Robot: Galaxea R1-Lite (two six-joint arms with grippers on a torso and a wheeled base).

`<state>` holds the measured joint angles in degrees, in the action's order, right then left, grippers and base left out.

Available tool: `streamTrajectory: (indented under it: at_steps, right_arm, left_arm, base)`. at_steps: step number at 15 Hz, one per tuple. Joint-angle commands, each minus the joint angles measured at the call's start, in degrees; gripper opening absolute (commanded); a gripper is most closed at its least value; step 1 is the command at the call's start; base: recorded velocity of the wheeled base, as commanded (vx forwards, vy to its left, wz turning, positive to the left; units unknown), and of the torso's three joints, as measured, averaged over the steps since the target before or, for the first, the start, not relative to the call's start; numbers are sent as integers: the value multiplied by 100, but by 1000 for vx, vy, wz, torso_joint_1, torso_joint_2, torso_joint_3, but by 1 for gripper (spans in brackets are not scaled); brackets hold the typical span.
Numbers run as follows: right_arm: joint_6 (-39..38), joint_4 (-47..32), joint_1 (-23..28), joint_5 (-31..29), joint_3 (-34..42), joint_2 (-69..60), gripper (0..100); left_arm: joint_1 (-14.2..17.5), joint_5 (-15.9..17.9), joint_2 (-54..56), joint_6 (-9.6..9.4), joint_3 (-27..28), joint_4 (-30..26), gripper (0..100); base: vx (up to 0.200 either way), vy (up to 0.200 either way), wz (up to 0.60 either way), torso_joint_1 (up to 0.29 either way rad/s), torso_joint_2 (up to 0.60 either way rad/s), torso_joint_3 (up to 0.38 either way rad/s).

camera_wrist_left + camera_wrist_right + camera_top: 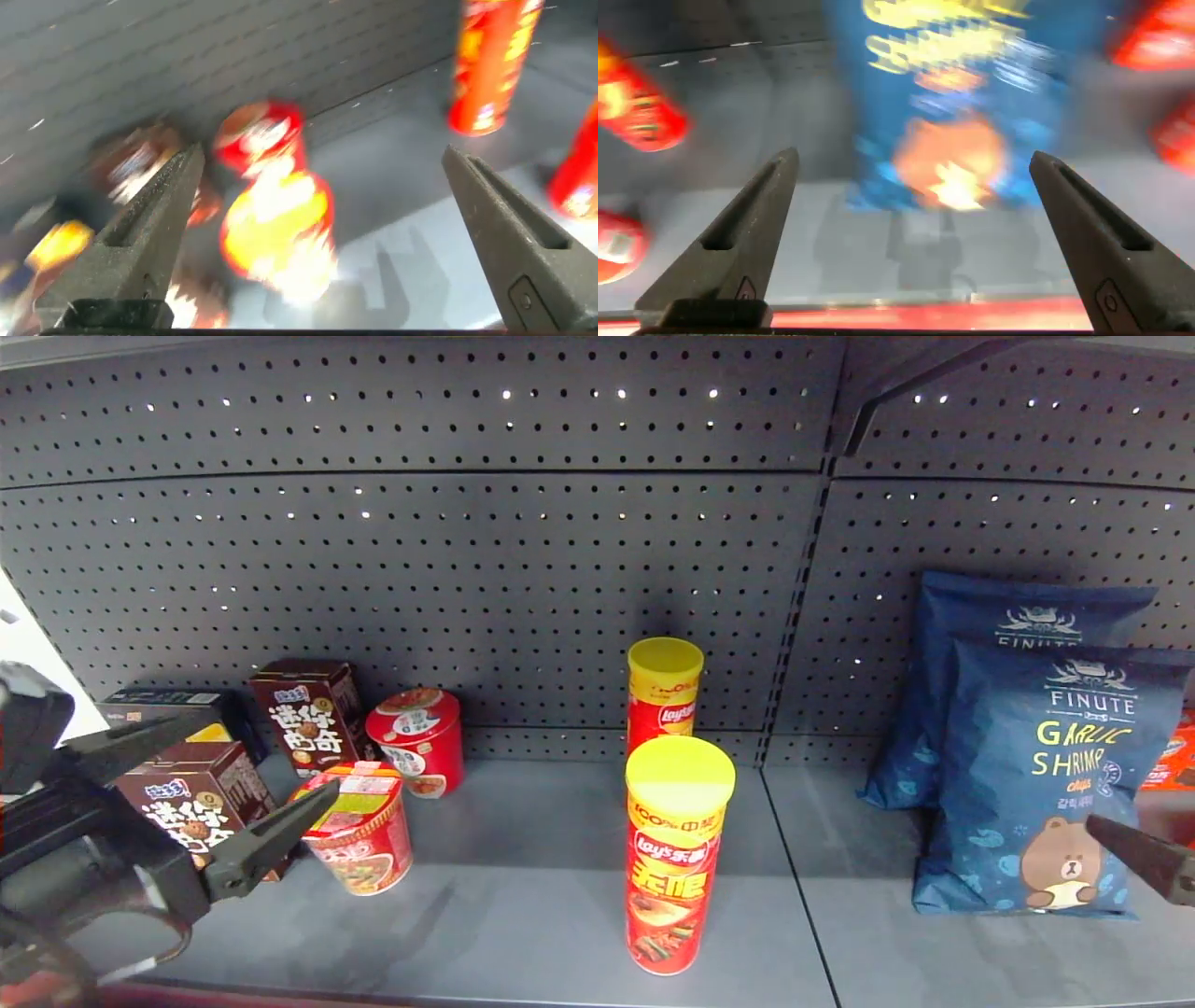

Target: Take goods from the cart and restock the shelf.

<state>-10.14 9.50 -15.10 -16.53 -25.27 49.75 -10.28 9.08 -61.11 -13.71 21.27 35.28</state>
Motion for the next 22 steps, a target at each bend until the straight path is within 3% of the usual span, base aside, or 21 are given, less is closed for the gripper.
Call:
streamTrajectory:
  at_steps: [1,2,3,4,6,8,10,13,16,17,19,20,22]
  right_arm:
    - [12,-572,465,-26,198,-1284,100]
    - [56,-1125,605,-149,198,-1846,100]
    - [56,-1213,675,-166,198,-1969,100]
    - [74,-1556,1141,-166,198,-2356,100]
    - [214,-1846,1739,-131,347,-2839,100]
    - [469,-1846,1783,45,848,-3674,100]
    - [707,-1881,1721,660,1270,-4465,100]
    - [803,-1424,1581,1433,1886,-4703,100]
    - [1014,-827,1510,1407,2527,-4975,100]
    - [1023,-958,1510,1389,2518,-4975,100]
    - [1014,-958,1510,1389,2518,-4975,100]
    - [1032,-958,1510,1389,2518,-4975,100]
    - [1023,-958,1510,1389,2518,-4975,100]
  left_arm:
    - [316,-196,1031,18,-633,-127,100]
    - [316,-601,1725,18,-1073,-338,100]
    - [316,-706,1892,27,-1169,-381,100]
    - [325,-1040,2613,132,-1494,-663,100]
    - [439,-1436,3738,220,-1600,-1638,100]
    - [650,-1479,5039,211,-1547,-3036,100]
    - [659,-1506,5742,229,-1574,-3686,100]
    - [667,-1277,5654,238,-1916,-3431,100]
    - [667,-1207,5654,264,-2127,-3132,100]
    - [667,-961,5654,624,-2127,-3132,100]
    - [667,-908,5654,1327,-2127,-3159,100]
    - [667,-697,5654,1380,-2127,-3159,100]
    - [667,-258,5654,1275,-2127,-3150,100]
  base:
    - [0,0,0,0,0,0]
    - [0,0,0,0,0,0]
    - [0,0,0,0,0,0]
    - [0,0,0,0,0,0]
    - [0,0,0,0,0,0]
    - [0,0,0,0,0,0]
    - [0,0,0,0,0,0]
    - [0,0,0,0,0,0]
    - [0,0,0,0,0,0]
    - [0,0,0,0,0,0]
    - [0,0,0,0,0,0]
    - [0,0,0,0,0,0]
    - [0,0,0,0,0,0]
